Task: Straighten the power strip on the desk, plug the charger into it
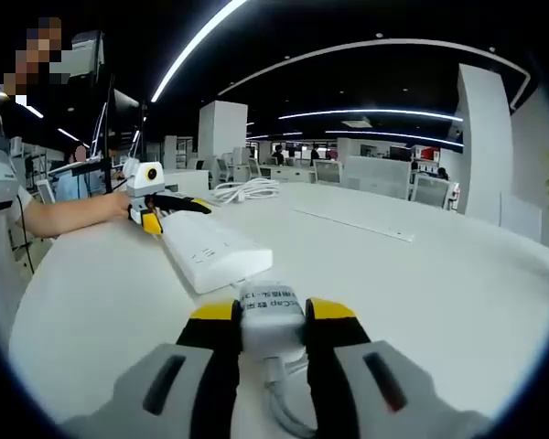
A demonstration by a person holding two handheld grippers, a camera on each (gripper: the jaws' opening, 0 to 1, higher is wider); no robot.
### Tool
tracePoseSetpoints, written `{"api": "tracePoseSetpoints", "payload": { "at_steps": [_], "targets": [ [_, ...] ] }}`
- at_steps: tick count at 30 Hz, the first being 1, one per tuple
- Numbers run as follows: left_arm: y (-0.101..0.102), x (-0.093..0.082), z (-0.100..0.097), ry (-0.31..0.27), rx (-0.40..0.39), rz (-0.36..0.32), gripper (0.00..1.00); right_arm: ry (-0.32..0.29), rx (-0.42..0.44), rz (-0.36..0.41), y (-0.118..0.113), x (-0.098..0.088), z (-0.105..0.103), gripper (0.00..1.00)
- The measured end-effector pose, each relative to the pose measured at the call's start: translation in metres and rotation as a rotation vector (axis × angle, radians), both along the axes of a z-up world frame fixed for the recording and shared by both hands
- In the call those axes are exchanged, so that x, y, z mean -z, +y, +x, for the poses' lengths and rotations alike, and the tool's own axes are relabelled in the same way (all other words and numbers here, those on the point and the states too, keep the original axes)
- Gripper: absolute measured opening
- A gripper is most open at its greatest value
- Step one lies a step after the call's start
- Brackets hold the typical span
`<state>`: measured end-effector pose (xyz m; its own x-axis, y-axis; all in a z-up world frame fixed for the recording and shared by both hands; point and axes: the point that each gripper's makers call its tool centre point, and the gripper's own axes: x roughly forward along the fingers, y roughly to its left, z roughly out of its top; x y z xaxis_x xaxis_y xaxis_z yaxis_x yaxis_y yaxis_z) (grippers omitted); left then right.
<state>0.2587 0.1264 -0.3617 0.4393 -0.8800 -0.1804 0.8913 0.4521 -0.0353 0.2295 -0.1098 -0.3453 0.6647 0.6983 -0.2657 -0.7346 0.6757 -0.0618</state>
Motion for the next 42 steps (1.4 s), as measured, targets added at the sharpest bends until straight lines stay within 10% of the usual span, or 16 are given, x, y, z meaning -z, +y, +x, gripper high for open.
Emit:
{"api": "tracePoseSetpoints", "payload": {
  "at_steps": [22, 42],
  "targets": [
    [0.002, -0.002, 0.003, 0.004, 0.002, -0.014, 0.74, 0.168, 0.009, 0.047, 0.037, -0.042, -0.021, 0.26],
    [0.003, -0.008, 0.003, 0.003, 0.001, -0.046, 0.7, 0.343, 0.013, -0.005, 0.073, -0.037, -0.023, 0.27]
  ]
}}
